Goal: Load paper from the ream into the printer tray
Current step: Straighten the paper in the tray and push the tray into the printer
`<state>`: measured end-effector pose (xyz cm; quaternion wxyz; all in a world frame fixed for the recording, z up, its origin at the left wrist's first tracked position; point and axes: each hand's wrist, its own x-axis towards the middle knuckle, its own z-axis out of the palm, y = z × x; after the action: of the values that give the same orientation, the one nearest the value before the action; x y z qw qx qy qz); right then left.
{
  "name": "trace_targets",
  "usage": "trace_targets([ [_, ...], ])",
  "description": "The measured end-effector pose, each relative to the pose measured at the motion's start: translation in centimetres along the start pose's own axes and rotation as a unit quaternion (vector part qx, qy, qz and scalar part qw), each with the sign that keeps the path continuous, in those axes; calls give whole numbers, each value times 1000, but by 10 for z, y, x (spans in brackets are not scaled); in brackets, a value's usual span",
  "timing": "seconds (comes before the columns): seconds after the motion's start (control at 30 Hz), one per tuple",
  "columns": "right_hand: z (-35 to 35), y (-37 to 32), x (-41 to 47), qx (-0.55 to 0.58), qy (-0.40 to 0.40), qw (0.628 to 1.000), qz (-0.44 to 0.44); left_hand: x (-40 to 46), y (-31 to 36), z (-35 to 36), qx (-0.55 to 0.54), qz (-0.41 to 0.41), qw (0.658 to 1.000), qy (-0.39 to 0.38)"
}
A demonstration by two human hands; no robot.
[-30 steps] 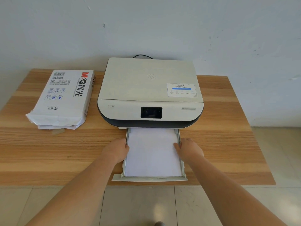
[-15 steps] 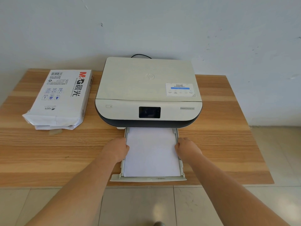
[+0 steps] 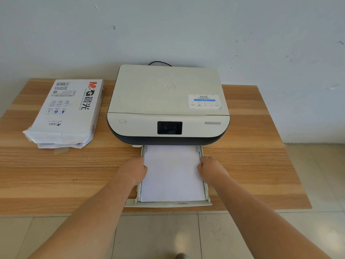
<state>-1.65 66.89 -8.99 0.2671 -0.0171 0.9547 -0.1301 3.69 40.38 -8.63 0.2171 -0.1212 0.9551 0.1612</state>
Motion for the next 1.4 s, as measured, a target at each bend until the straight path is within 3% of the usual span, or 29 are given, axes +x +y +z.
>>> trace_targets([
  [0.6,-1,1,2,-43,0,999,12,5,-3,0,-29,-19,999,-32],
  [1.4,5,-6,6,-36,5,999,30,13,-3,9,-31,-22,999,-17],
])
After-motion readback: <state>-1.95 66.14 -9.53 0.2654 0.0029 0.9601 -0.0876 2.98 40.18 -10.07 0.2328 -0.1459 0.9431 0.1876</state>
